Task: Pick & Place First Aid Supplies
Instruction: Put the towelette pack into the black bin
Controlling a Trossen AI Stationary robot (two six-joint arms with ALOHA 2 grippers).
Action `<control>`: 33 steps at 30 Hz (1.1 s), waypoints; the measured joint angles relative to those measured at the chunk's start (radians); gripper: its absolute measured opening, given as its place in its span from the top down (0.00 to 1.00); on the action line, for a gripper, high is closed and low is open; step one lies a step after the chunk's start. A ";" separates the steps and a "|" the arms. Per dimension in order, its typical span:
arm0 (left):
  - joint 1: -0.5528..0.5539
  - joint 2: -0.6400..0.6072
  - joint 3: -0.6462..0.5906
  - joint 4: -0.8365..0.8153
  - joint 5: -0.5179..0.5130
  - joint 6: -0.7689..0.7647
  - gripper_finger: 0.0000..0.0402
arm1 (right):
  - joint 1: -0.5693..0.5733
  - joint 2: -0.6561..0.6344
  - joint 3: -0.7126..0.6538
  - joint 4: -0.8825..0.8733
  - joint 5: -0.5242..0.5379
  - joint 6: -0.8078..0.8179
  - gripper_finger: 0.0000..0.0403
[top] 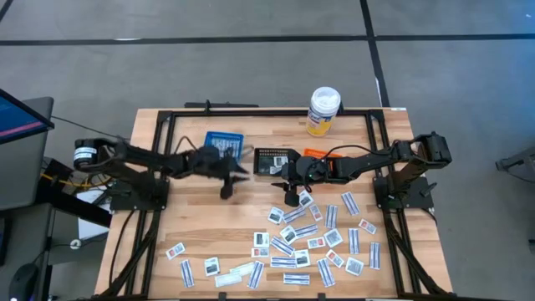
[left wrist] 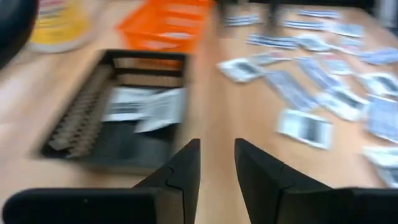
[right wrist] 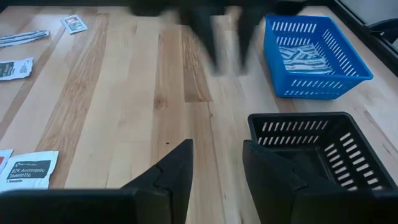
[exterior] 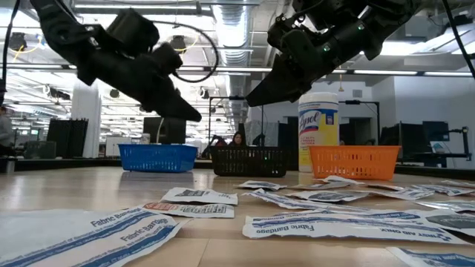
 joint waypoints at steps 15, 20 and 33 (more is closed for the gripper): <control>-0.254 0.000 0.000 0.000 -0.057 -0.001 0.75 | 0.044 0.197 0.035 -0.016 -0.208 0.027 0.65; -0.252 0.000 0.000 -0.004 -0.057 -0.001 0.75 | 0.072 0.279 0.140 -0.206 -0.206 -0.027 0.62; -0.253 0.000 -0.001 -0.009 -0.057 -0.005 0.75 | 0.070 0.356 0.233 -0.318 -0.180 -0.032 0.60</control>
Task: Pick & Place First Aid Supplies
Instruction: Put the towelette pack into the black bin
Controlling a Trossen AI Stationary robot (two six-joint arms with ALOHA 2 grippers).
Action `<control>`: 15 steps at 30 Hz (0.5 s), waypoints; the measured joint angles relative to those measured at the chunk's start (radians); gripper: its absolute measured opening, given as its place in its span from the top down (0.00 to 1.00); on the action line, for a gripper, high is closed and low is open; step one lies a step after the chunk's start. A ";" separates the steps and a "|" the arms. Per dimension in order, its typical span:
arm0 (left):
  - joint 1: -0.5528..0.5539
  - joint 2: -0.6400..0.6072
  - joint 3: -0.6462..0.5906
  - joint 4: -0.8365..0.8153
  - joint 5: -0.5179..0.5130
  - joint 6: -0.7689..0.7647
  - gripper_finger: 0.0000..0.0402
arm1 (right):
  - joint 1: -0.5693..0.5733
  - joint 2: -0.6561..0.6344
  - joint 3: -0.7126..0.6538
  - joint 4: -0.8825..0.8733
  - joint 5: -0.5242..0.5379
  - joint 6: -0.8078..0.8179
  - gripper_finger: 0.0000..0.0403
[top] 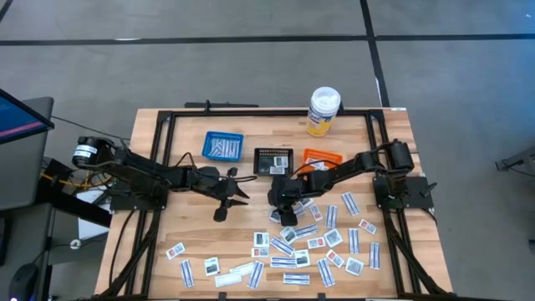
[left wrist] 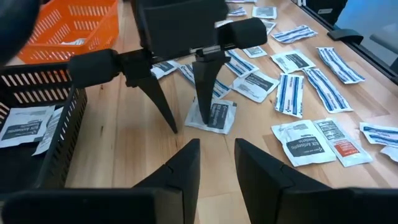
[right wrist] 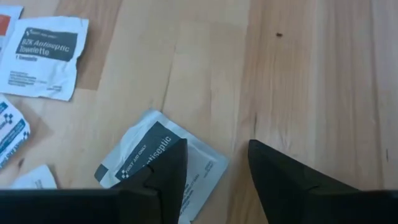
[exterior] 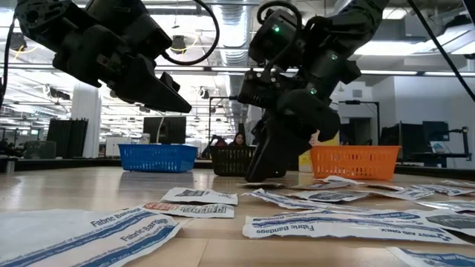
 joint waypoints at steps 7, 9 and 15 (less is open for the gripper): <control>0.000 0.000 0.000 0.000 0.000 0.000 0.75 | -0.012 0.000 0.001 -0.018 -0.004 0.024 0.72; 0.000 0.000 0.000 0.000 0.000 0.000 0.75 | -0.011 0.000 0.000 -0.026 -0.003 0.009 0.77; 0.000 0.000 0.000 0.000 0.000 0.000 0.75 | -0.012 0.000 -0.001 -0.030 0.001 0.007 0.92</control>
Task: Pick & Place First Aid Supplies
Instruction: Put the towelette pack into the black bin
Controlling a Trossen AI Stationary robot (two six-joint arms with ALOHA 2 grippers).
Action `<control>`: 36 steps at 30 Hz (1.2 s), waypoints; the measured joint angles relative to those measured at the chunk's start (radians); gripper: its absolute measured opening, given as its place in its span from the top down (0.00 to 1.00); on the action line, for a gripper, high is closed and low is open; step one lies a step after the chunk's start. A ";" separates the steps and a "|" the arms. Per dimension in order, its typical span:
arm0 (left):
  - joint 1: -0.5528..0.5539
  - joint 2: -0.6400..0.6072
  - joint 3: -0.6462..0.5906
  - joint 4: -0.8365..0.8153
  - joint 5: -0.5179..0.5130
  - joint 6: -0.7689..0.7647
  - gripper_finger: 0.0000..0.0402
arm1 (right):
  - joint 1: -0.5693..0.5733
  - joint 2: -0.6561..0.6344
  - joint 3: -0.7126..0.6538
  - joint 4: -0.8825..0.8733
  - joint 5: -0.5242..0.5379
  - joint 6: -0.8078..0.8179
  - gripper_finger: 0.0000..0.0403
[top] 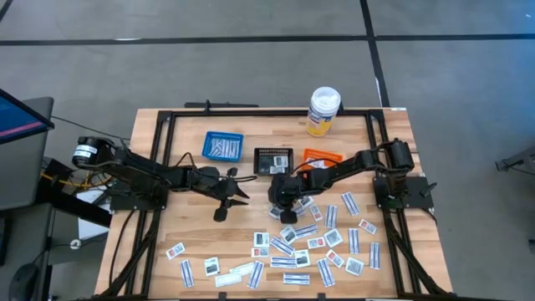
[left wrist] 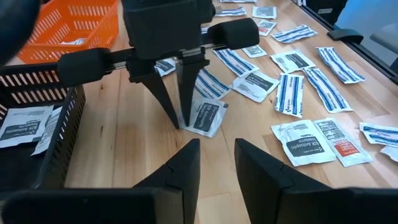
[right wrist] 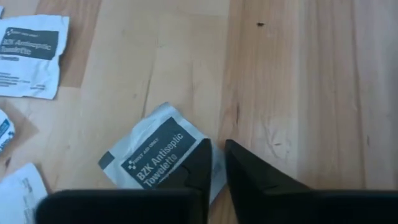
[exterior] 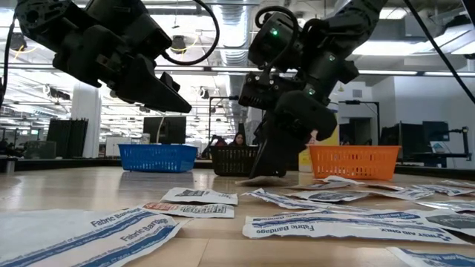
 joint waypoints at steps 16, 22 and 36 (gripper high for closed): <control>0.000 0.000 0.000 0.000 0.000 0.000 0.75 | 0.023 0.003 0.097 -0.135 0.007 0.000 1.00; 0.000 0.000 0.000 -0.002 0.000 0.000 0.75 | 0.026 0.003 0.098 -0.135 0.008 0.000 1.00; 0.000 0.000 0.000 -0.003 0.000 0.000 0.75 | 0.027 0.001 0.101 -0.147 0.012 0.000 1.00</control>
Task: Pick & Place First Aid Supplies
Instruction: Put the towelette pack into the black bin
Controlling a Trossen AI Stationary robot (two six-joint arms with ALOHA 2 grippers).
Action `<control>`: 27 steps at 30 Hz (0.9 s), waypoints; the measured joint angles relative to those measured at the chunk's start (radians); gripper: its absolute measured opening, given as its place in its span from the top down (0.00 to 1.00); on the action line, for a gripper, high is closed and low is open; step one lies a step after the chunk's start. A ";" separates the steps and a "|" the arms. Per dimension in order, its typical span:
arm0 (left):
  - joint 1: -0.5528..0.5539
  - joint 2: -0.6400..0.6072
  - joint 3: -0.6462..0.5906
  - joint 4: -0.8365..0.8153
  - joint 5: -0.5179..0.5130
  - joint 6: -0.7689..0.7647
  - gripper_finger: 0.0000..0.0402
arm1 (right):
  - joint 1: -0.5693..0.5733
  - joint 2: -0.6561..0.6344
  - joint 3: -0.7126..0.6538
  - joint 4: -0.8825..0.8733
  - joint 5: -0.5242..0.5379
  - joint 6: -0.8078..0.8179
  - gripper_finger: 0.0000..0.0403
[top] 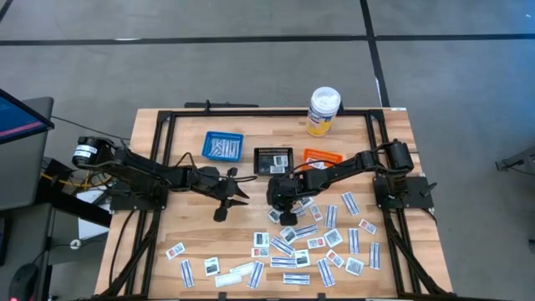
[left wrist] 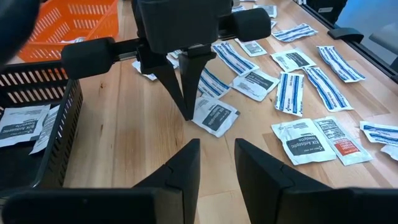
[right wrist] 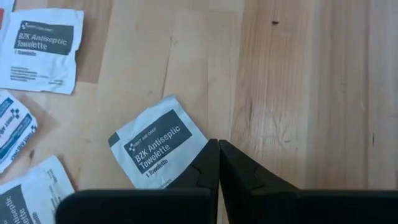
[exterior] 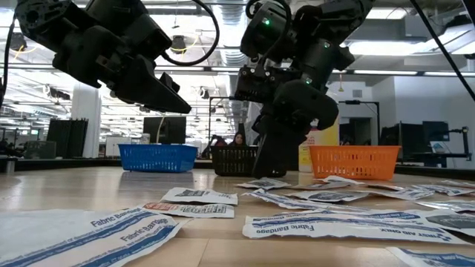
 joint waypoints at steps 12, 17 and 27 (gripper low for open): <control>0.000 0.000 0.000 0.000 0.000 0.000 0.75 | 0.002 -0.069 0.005 -0.034 0.081 0.031 1.00; 0.000 0.000 0.000 0.002 0.000 0.000 0.75 | 0.002 -0.117 0.004 -0.066 0.149 0.034 1.00; 0.000 0.000 0.000 0.002 0.000 -0.008 0.75 | 0.011 -0.111 0.002 -0.072 0.049 0.125 0.97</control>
